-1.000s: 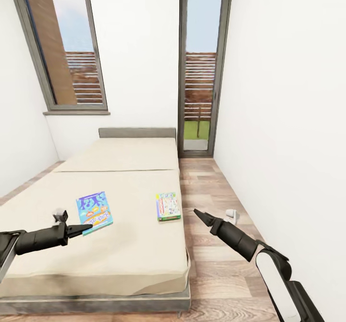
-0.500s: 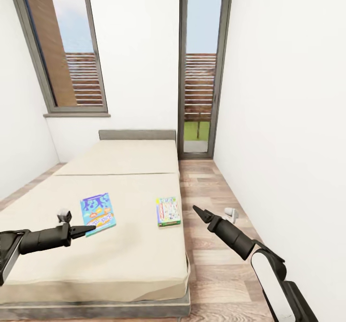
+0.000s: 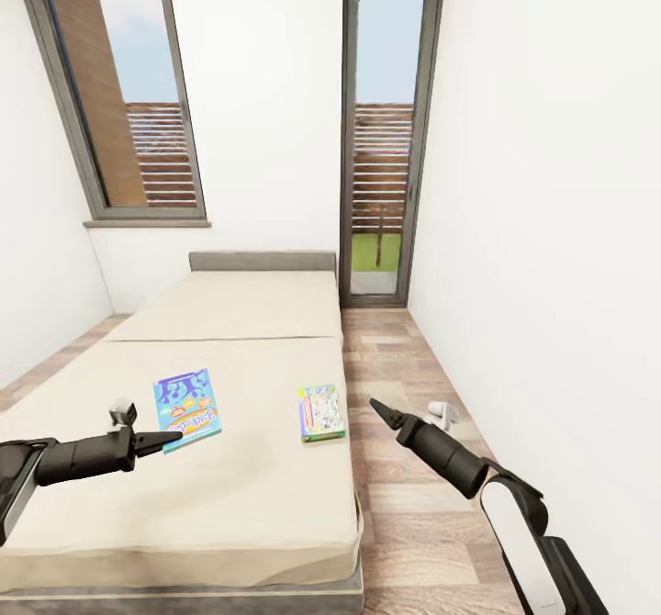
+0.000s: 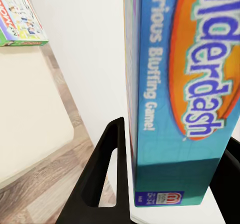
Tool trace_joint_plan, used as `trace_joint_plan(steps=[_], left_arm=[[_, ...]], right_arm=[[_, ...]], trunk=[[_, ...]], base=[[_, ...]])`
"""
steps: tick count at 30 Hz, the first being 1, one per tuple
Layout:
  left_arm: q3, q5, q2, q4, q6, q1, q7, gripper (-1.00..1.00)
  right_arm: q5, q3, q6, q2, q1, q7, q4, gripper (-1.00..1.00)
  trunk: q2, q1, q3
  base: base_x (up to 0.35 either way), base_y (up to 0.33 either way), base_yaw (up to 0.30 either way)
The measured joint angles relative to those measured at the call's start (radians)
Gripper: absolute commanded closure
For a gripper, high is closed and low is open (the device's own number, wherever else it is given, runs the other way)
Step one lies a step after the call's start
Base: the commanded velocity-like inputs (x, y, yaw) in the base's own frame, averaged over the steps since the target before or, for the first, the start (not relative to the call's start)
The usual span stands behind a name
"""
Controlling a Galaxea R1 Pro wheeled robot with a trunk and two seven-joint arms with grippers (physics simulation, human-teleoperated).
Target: Put all the toys in the child's room - the three board games (two on the bed and one on the table), the two jigsaw puzzles on the table, and the tennis ball on the table - inside the toy box on the table in the child's room.
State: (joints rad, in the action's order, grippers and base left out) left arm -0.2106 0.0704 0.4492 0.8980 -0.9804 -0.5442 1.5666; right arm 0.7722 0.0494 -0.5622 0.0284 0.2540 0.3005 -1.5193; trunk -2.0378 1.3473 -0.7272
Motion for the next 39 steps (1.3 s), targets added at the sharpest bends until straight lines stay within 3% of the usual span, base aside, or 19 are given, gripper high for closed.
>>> trace_joint_plan(steps=[5, 20, 39], left_arm=[[0.000, 0.000, 0.001, 0.000, -0.001, 0.000, 0.000, 1.00], [-0.001, -0.002, -0.001, -0.001, -0.001, 0.000, 0.000, 1.00], [-0.001, -0.004, -0.002, -0.001, 0.000, 0.000, 0.000, 1.00]], right_arm=[[0.010, 0.004, -0.012, -0.001, 0.000, -0.044, 0.002, -1.00], [-0.003, 0.010, 0.030, 0.000, 0.000, -0.050, 0.000, -1.00], [-0.004, 0.009, 0.033, -0.001, 0.000, -0.050, 0.002, -1.00]], trunk=[[0.035, -0.019, 0.016], [0.140, -0.077, 0.063], [0.273, -0.150, 0.135]], base=[[-0.209, 0.000, 0.000], [-0.035, 0.000, 0.009], [0.000, 0.000, 0.250]])
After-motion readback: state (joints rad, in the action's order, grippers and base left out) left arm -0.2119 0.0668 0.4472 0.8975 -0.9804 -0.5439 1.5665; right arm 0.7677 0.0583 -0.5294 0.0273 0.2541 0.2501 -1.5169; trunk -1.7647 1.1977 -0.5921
